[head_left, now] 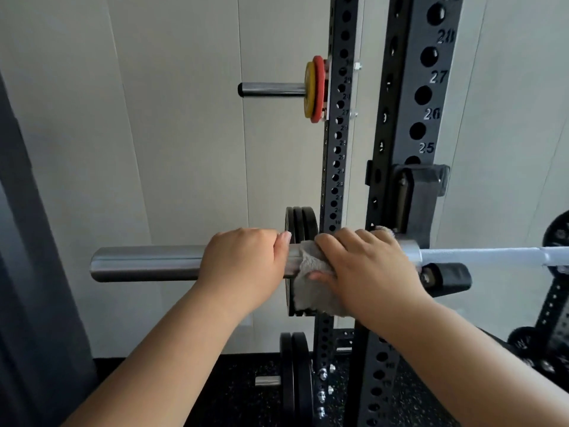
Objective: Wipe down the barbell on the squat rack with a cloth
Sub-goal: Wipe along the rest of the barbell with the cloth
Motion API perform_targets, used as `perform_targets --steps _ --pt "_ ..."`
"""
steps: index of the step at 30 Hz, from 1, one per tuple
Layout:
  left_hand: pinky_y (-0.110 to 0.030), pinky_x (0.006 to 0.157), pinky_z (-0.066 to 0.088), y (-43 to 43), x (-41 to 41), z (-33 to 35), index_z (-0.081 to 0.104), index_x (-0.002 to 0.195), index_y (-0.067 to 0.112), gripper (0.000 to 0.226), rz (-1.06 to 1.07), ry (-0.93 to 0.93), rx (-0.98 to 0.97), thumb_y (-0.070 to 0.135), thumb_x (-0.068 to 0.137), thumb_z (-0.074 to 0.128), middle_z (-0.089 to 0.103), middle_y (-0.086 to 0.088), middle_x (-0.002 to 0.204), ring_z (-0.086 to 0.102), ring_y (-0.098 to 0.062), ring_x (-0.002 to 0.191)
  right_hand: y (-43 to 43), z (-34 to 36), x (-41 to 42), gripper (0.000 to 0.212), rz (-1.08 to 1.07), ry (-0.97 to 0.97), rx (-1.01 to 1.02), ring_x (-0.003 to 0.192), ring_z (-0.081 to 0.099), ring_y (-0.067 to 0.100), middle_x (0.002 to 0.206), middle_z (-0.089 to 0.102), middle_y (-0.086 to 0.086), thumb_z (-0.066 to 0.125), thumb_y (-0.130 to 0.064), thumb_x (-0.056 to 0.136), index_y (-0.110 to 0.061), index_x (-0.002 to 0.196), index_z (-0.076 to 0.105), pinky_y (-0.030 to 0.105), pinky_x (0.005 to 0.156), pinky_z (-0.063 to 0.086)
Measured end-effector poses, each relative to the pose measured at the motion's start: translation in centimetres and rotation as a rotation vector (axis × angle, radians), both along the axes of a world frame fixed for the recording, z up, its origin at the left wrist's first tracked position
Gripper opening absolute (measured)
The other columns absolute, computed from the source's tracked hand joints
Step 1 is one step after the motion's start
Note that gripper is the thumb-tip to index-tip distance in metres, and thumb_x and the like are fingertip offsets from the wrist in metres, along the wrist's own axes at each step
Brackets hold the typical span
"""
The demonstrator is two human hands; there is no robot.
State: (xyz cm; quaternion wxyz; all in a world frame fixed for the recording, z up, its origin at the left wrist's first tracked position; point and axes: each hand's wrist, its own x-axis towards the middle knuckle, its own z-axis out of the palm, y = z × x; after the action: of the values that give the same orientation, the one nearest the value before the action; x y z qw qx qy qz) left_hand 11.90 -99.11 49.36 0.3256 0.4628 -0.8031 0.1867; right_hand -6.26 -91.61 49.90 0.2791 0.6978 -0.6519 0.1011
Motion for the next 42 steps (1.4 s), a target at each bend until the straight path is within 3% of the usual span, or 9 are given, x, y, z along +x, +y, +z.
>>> perform_targets --steps 4,9,11,17,20,23,31,39,42 --pt "-0.036 0.058 0.032 0.7 -2.1 0.5 0.042 0.065 0.024 0.051 -0.063 0.032 0.062 0.05 0.106 0.026 0.049 0.005 0.061 0.051 -0.026 0.064 1.5 4.4 -4.0 0.013 -0.001 -0.086 0.086 0.082 0.062 0.019 0.085 0.055 -0.008 0.061 -0.03 0.098 -0.025 0.107 0.052 0.035 0.075 0.056" --pt "-0.033 0.065 0.031 1.9 -6.1 -0.1 0.056 0.077 0.027 0.06 -0.039 -0.03 0.023 0.06 0.098 0.01 0.059 0.007 0.067 0.054 -0.018 0.066 1.7 5.5 -11.4 0.043 -0.141 -0.214 -0.254 0.059 0.055 0.03 0.065 0.051 0.0 0.038 -0.06 0.104 -0.022 0.089 0.051 0.032 0.052 0.045" --pt "-0.033 0.064 0.031 2.2 -7.8 -0.2 0.059 0.08 0.027 0.066 -0.032 -0.037 0.015 0.062 0.097 0.007 0.06 0.007 0.068 0.055 -0.017 0.066 1.7 4.3 -13.1 0.031 -0.067 -0.297 -0.375 0.056 0.054 0.029 0.065 0.054 -0.003 0.05 -0.055 0.102 -0.025 0.1 0.051 0.031 0.05 0.041" --pt "-0.033 0.058 0.033 3.4 -13.0 0.2 0.055 0.084 0.029 0.058 -0.126 -0.033 0.016 0.062 0.099 0.01 0.06 0.007 0.073 0.056 -0.017 0.067 1.3 2.0 -16.4 0.016 0.223 -0.781 0.023 0.047 0.055 0.005 0.061 0.064 -0.014 0.071 -0.022 0.093 -0.037 0.088 0.069 0.015 0.045 0.042" --pt "-0.034 0.053 0.028 3.5 -14.1 0.2 0.044 0.074 0.026 0.055 -0.116 -0.015 0.034 0.062 0.099 0.01 0.051 0.007 0.064 0.05 -0.015 0.059 2.2 2.3 -19.1 0.024 0.216 -0.559 0.06 0.053 0.059 0.002 0.065 0.063 -0.007 0.063 -0.014 0.093 -0.032 0.078 0.071 0.013 0.05 0.043" --pt "-0.033 0.05 0.025 3.7 -14.8 0.0 0.04 0.071 0.026 0.055 -0.091 0.009 0.015 0.062 0.099 0.008 0.048 0.007 0.059 0.045 -0.012 0.053 3.0 2.7 -23.0 0.015 0.157 -0.539 0.051 0.07 0.067 0.024 0.078 0.066 -0.004 0.063 -0.03 0.098 -0.025 0.089 0.073 0.039 0.061 0.058" --pt "-0.028 0.047 0.014 3.8 -16.4 -0.4 0.033 0.067 0.026 0.047 0.061 0.012 -0.093 0.053 0.097 0.008 0.035 0.007 0.047 0.031 -0.014 0.042 2.6 -0.6 -20.5 0.04 0.312 -0.272 -0.02 0.067 0.058 0.012 0.073 0.054 -0.015 0.026 -0.059 0.101 -0.033 0.078 0.045 0.024 0.057 0.039" --pt "-0.031 0.051 0.012 3.9 -16.5 -0.9 0.043 0.07 0.022 0.036 0.124 -0.004 -0.181 0.039 0.1 0.031 0.032 0.007 0.051 0.027 -0.023 0.049 2.7 -0.5 -24.5 0.039 0.393 -0.344 -0.076 0.07 0.059 0.004 0.082 0.062 -0.015 0.055 -0.057 0.093 -0.025 0.071 0.057 0.033 0.06 0.053" --pt "-0.032 0.054 0.015 3.9 -16.5 -1.3 0.045 0.071 0.022 0.034 0.105 0.02 -0.194 0.037 0.099 0.033 0.044 0.005 0.051 0.039 -0.027 0.047 1.6 0.1 -22.9 0.009 0.518 -0.489 -0.083 0.082 0.061 -0.002 0.093 0.065 -0.022 0.071 -0.038 0.089 -0.038 0.096 0.077 0.026 0.065 0.05"
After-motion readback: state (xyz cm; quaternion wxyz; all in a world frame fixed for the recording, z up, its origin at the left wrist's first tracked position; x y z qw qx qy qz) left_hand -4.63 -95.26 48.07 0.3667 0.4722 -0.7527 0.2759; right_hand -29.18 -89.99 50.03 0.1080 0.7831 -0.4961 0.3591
